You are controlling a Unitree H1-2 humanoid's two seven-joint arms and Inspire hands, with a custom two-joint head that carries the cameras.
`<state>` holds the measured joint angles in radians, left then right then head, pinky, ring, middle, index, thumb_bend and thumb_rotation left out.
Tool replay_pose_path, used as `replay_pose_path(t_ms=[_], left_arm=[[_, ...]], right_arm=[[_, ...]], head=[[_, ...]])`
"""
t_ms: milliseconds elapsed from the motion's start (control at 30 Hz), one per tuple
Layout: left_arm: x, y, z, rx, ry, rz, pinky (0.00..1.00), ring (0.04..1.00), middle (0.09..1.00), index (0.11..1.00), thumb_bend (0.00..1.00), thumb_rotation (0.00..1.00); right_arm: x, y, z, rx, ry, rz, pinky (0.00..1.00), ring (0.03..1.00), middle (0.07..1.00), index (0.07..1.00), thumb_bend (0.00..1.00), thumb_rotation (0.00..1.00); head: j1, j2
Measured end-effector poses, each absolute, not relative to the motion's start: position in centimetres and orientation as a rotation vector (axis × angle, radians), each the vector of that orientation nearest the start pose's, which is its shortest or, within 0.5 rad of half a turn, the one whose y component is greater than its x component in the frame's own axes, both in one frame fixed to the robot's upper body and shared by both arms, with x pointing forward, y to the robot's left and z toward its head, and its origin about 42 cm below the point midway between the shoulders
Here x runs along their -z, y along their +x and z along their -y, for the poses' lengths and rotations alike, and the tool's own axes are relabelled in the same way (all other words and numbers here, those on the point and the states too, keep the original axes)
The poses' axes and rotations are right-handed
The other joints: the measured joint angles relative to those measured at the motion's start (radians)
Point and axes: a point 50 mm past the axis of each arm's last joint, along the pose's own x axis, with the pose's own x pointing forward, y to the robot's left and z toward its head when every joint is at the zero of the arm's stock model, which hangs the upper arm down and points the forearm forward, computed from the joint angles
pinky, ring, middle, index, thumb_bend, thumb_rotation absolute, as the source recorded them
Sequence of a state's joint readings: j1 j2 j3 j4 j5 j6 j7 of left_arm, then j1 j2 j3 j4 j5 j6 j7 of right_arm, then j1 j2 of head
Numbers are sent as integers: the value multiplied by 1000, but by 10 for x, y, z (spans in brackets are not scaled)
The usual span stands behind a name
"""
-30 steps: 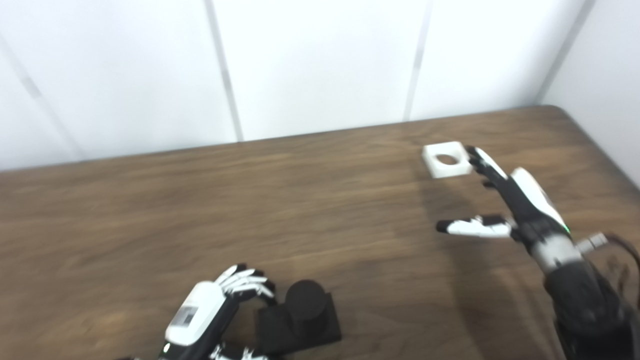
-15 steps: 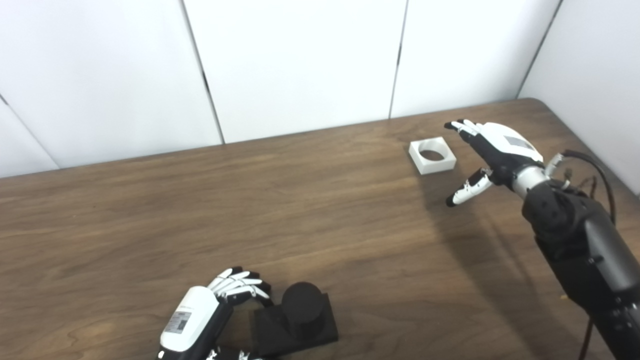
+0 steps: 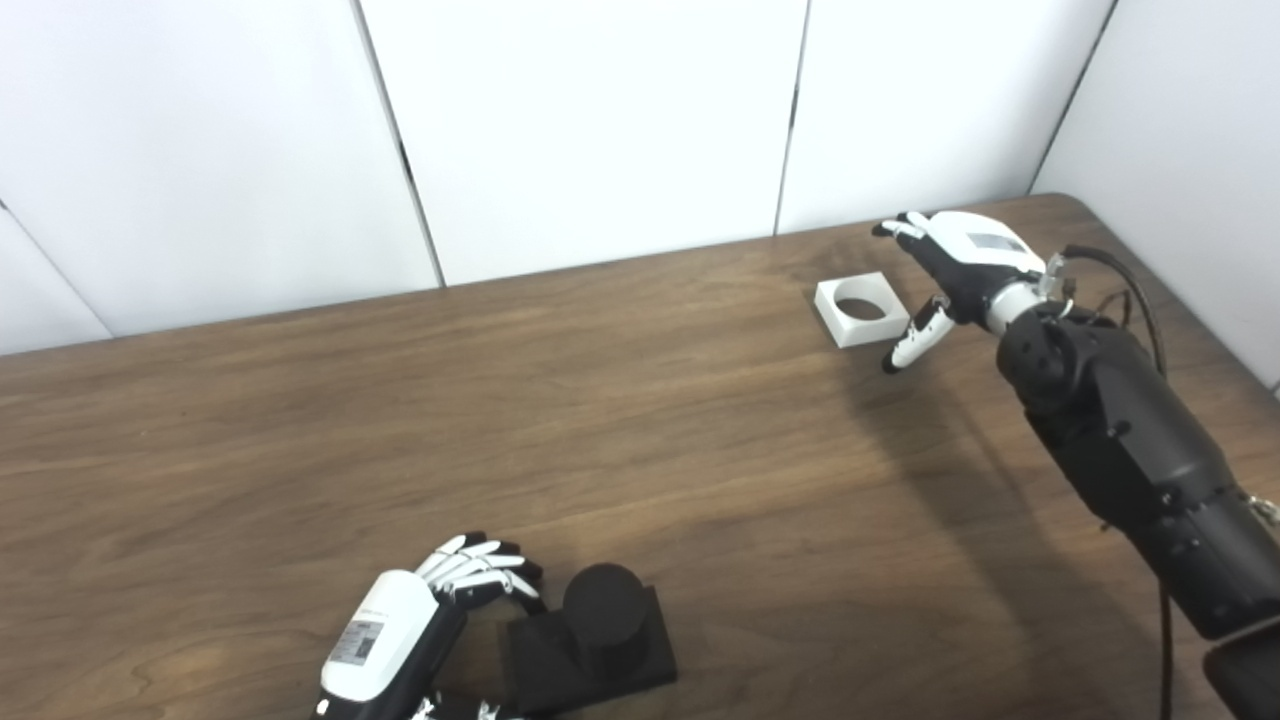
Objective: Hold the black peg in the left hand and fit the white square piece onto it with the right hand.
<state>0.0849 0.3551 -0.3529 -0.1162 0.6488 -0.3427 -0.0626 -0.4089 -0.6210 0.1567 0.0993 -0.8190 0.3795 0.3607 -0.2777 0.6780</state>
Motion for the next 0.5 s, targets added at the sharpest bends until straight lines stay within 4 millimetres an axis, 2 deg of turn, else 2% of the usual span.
replay_pose_path(t_ms=[133,333,500], left_arm=[[-103,228,-211,583,902,368,916,828,751,483,522,47],[-103,227,-211,582,901,367,912,823,748,483,522,47],[-103,227,-211,583,902,366,914,823,748,483,522,47]], right_arm=[[-219,412,375,-16,-1411,-280,1000,1000,975,913,849,161],[-221,431,370,-32,-1455,-267,980,998,967,904,848,196],[-219,439,369,-40,-1480,-280,967,991,955,891,843,181]], head=[[2,0],[9,3],[12,3]])
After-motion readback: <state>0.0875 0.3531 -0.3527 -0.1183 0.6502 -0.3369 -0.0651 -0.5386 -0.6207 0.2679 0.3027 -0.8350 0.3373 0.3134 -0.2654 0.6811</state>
